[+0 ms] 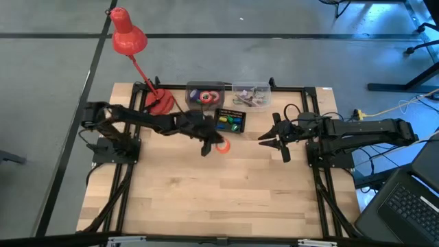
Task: Pick and place Stapler, Stapler remover, tape
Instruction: Put the orange tape into the black transparent bin
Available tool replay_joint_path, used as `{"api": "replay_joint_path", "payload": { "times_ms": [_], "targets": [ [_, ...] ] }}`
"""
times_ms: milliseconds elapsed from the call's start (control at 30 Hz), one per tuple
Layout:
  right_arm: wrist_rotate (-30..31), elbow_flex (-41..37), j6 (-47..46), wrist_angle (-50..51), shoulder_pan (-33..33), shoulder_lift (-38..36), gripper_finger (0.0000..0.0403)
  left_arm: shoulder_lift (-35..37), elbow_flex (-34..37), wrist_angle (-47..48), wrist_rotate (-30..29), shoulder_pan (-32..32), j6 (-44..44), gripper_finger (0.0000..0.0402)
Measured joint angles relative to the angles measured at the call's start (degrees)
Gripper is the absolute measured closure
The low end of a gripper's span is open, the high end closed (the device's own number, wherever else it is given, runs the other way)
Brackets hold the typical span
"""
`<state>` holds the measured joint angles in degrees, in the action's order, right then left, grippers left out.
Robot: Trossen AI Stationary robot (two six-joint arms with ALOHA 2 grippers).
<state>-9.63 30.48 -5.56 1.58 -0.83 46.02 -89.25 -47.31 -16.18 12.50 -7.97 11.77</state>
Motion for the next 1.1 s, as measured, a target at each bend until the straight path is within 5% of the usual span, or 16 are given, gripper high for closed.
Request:
{"api": "replay_joint_path", "payload": {
  "times_ms": [167,533,833,1100],
  "targets": [
    [0.01,0.00,-0.02,0.02,0.01,0.00,0.0315,5.22,-0.63,1.23,-0.60,-5.74,-5.91,0.0372],
    [0.02,0.02,0.00,0.00,0.00,0.00,0.0315,5.17,-13.37,24.23,-4.77,-20.26,-21.81,0.0372],
    [0.01,0.02,0.01,0.06,0.00,0.00,0.0315,-2.04,-15.00,26.37,-7.39,-30.30,-26.45,0.0372],
    [0.00,0.02,0.04,0.00,-0.01,0.00,0.0315,-13.91,-20.29,25.57,-7.36,-33.20,-31.76,0.0372]
  ]
}}
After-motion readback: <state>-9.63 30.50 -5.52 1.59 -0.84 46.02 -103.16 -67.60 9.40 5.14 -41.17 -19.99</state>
